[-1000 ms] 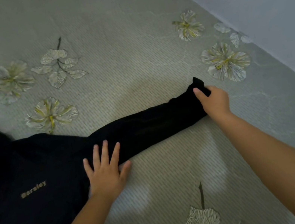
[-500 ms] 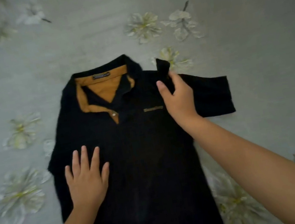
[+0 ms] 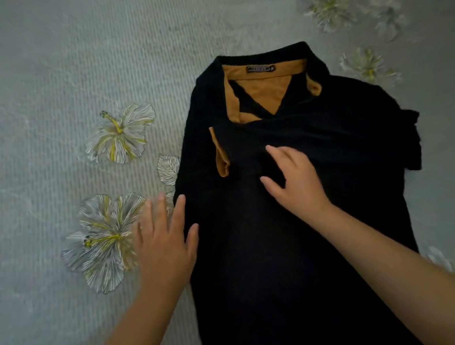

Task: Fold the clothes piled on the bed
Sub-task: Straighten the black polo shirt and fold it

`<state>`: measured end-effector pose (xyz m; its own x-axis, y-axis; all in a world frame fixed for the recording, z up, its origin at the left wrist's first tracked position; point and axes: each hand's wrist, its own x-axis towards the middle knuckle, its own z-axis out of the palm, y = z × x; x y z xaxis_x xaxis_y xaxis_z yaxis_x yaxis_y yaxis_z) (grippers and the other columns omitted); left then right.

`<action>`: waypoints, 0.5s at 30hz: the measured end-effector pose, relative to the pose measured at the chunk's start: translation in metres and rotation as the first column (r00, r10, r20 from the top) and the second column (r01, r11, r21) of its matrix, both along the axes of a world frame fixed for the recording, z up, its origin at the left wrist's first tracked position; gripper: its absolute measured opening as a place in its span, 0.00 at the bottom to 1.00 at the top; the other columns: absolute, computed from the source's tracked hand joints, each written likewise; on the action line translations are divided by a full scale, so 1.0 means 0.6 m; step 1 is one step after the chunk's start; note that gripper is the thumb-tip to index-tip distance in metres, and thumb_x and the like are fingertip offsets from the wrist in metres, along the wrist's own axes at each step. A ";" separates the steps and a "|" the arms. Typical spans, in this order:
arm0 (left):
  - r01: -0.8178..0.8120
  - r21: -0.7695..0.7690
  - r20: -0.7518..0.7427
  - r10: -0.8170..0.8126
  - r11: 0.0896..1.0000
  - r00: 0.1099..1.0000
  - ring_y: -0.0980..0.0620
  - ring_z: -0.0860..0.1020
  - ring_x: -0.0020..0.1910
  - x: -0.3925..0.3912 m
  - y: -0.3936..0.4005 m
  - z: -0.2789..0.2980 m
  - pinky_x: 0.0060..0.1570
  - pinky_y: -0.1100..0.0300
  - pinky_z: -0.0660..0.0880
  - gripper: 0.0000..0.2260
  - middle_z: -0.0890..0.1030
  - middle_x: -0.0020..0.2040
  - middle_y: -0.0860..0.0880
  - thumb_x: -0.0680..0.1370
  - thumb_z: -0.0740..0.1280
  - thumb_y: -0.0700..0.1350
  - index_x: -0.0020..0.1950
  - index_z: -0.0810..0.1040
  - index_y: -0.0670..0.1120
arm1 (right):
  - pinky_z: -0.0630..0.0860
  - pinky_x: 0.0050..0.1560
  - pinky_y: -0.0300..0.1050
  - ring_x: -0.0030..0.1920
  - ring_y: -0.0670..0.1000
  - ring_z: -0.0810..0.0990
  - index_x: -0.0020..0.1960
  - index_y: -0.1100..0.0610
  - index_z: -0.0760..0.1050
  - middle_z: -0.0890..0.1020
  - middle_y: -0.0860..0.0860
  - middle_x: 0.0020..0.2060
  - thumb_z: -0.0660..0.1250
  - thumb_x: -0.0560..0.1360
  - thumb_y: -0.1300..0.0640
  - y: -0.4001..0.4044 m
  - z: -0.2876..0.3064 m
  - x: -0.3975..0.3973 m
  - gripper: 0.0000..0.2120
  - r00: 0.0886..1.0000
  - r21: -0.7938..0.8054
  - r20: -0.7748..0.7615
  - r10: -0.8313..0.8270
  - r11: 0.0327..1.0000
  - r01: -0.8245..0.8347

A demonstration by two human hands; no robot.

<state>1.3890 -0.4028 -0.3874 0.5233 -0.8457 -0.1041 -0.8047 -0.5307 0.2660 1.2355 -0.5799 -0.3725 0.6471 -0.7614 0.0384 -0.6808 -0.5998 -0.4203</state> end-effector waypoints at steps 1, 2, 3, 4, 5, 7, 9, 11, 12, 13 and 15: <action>0.020 -0.072 0.029 -0.018 0.997 0.999 0.37 0.69 0.64 -0.001 -0.012 -0.001 0.56 0.39 0.70 0.22 0.74 0.63 0.36 0.75 0.54 0.53 0.66 0.65 0.45 | 0.74 0.53 0.55 0.54 0.62 0.77 0.62 0.65 0.73 0.78 0.61 0.53 0.71 0.68 0.57 -0.011 -0.003 -0.022 0.24 0.999 -0.093 -0.046 -0.005 0.996 0.001; 0.037 -0.122 0.029 -0.034 0.992 0.999 0.39 0.69 0.63 -0.003 -0.030 0.004 0.55 0.41 0.71 0.22 0.75 0.62 0.36 0.74 0.55 0.52 0.65 0.65 0.45 | 0.75 0.49 0.58 0.51 0.63 0.79 0.59 0.65 0.76 0.80 0.62 0.50 0.72 0.66 0.57 -0.025 -0.004 -0.044 0.23 0.994 -0.150 -0.111 -0.016 0.989 -0.001; 0.055 -0.171 0.022 -0.052 0.984 0.998 0.40 0.70 0.60 -0.005 -0.051 0.007 0.53 0.43 0.73 0.21 0.76 0.60 0.37 0.74 0.56 0.52 0.64 0.67 0.44 | 0.76 0.47 0.60 0.50 0.64 0.79 0.56 0.65 0.77 0.80 0.61 0.49 0.74 0.64 0.58 -0.040 -0.005 -0.064 0.23 0.983 -0.187 -0.182 -0.026 0.982 -0.009; 0.076 -0.203 0.000 -0.078 0.976 0.997 0.40 0.73 0.56 -0.006 -0.074 0.009 0.49 0.45 0.75 0.21 0.78 0.56 0.37 0.74 0.57 0.52 0.63 0.69 0.43 | 0.76 0.46 0.61 0.49 0.64 0.80 0.55 0.64 0.78 0.81 0.61 0.48 0.76 0.62 0.58 -0.053 -0.006 -0.082 0.23 0.970 -0.215 -0.240 -0.041 0.977 -0.012; 0.096 -0.225 -0.019 -0.103 0.970 0.994 0.40 0.77 0.49 -0.006 -0.096 0.006 0.43 0.48 0.76 0.21 0.80 0.50 0.39 0.74 0.58 0.52 0.62 0.71 0.41 | 0.76 0.45 0.61 0.49 0.63 0.80 0.53 0.63 0.79 0.81 0.61 0.48 0.78 0.60 0.59 -0.064 -0.007 -0.097 0.23 0.957 -0.238 -0.283 -0.057 0.971 -0.013; 0.137 -0.177 -0.055 -0.149 0.975 0.987 0.41 0.78 0.37 -0.011 -0.141 0.012 0.33 0.53 0.74 0.21 0.80 0.42 0.40 0.73 0.65 0.51 0.60 0.75 0.40 | 0.76 0.44 0.61 0.47 0.63 0.81 0.49 0.62 0.81 0.82 0.61 0.46 0.81 0.56 0.60 -0.080 -0.011 -0.121 0.23 0.933 -0.250 -0.353 -0.068 0.968 -0.024; 0.143 -0.029 -0.122 -0.146 0.989 0.982 0.41 0.77 0.42 -0.017 -0.177 0.019 0.36 0.53 0.72 0.23 0.77 0.47 0.40 0.74 0.68 0.49 0.67 0.71 0.43 | 0.77 0.42 0.59 0.43 0.61 0.82 0.46 0.61 0.82 0.82 0.60 0.44 0.81 0.55 0.62 -0.093 -0.020 -0.134 0.20 0.923 -0.227 -0.382 -0.047 0.973 -0.045; 0.129 0.101 -0.164 -0.111 0.986 0.980 0.43 0.74 0.51 -0.021 -0.200 0.013 0.46 0.53 0.71 0.20 0.72 0.55 0.41 0.78 0.62 0.47 0.70 0.67 0.46 | 0.79 0.37 0.55 0.38 0.61 0.82 0.42 0.62 0.83 0.83 0.60 0.41 0.81 0.56 0.66 -0.109 -0.026 -0.136 0.16 0.947 -0.205 -0.321 -0.024 0.978 -0.044; 0.131 0.088 -0.179 -0.114 0.987 0.977 0.42 0.74 0.51 -0.019 -0.205 0.012 0.47 0.52 0.72 0.17 0.71 0.55 0.40 0.79 0.61 0.45 0.67 0.70 0.44 | 0.79 0.34 0.53 0.36 0.61 0.82 0.41 0.62 0.83 0.83 0.59 0.39 0.80 0.57 0.68 -0.115 -0.026 -0.134 0.14 0.958 -0.192 -0.287 -0.016 0.981 -0.041; 0.145 0.051 -0.190 -0.133 0.988 0.973 0.39 0.75 0.48 -0.015 -0.207 0.016 0.44 0.50 0.74 0.13 0.73 0.53 0.38 0.77 0.63 0.41 0.61 0.75 0.40 | 0.79 0.33 0.51 0.34 0.60 0.82 0.40 0.62 0.83 0.83 0.59 0.38 0.78 0.59 0.69 -0.121 -0.026 -0.132 0.11 0.968 -0.197 -0.251 -0.009 0.979 -0.042; 0.181 -0.113 -0.151 -0.197 0.977 0.969 0.37 0.77 0.35 0.000 -0.203 0.017 0.33 0.49 0.77 0.10 0.76 0.42 0.35 0.69 0.72 0.32 0.49 0.80 0.35 | 0.79 0.34 0.49 0.34 0.59 0.81 0.39 0.63 0.82 0.83 0.58 0.37 0.70 0.67 0.65 -0.127 -0.023 -0.130 0.03 0.983 -0.227 -0.186 0.015 0.972 -0.058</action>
<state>1.3888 -0.5245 -0.3773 0.3359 -0.9380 -0.0859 -0.8303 -0.3380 0.4431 1.1577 -0.6559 -0.3862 0.6864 -0.7217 0.0896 -0.7088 -0.6915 -0.1393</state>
